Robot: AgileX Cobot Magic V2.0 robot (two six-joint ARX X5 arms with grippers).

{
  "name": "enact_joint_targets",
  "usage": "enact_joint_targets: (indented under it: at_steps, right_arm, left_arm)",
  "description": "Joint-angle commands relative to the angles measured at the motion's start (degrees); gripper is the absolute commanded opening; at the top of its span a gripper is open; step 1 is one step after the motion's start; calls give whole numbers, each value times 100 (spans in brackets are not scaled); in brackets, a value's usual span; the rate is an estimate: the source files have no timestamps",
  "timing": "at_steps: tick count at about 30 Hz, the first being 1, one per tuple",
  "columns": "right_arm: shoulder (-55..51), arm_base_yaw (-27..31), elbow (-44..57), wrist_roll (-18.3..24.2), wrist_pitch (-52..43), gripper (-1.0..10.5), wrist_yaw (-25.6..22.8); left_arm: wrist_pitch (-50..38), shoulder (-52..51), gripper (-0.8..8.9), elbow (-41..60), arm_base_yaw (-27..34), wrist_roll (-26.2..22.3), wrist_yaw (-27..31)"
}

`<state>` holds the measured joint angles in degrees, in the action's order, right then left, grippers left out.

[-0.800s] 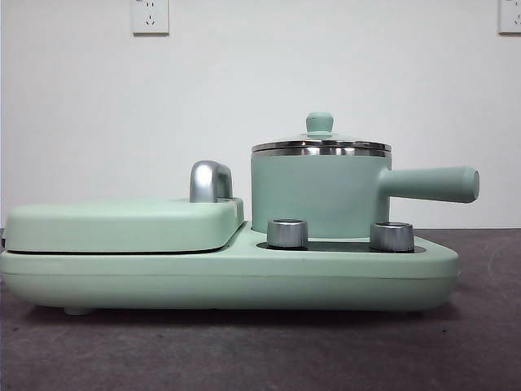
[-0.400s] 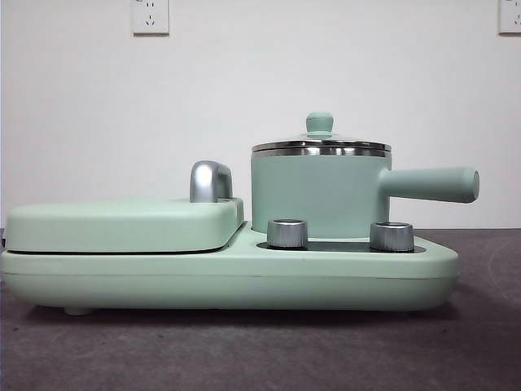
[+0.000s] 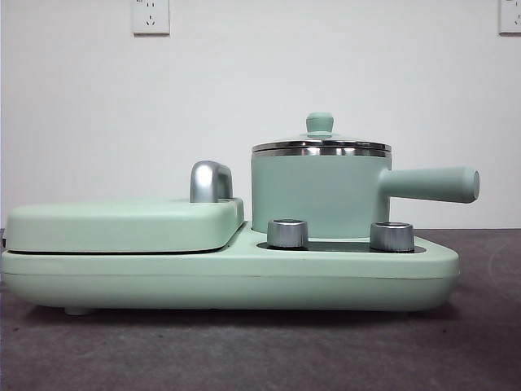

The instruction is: Put the buns in a small steamer

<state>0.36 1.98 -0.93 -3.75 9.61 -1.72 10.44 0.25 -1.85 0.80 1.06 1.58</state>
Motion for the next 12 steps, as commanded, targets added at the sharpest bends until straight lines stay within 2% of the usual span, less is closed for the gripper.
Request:
enact_joint_targets:
  at_steps: [1,12]
  right_arm:
    - [-15,13,28,129,50,20,-7]
    - [-15,13,28,127,-77,20,-4]
  left_arm:
    - [31,-7,7,111,11,-39,15]
    - [31,-7,7,111,11,-39,15]
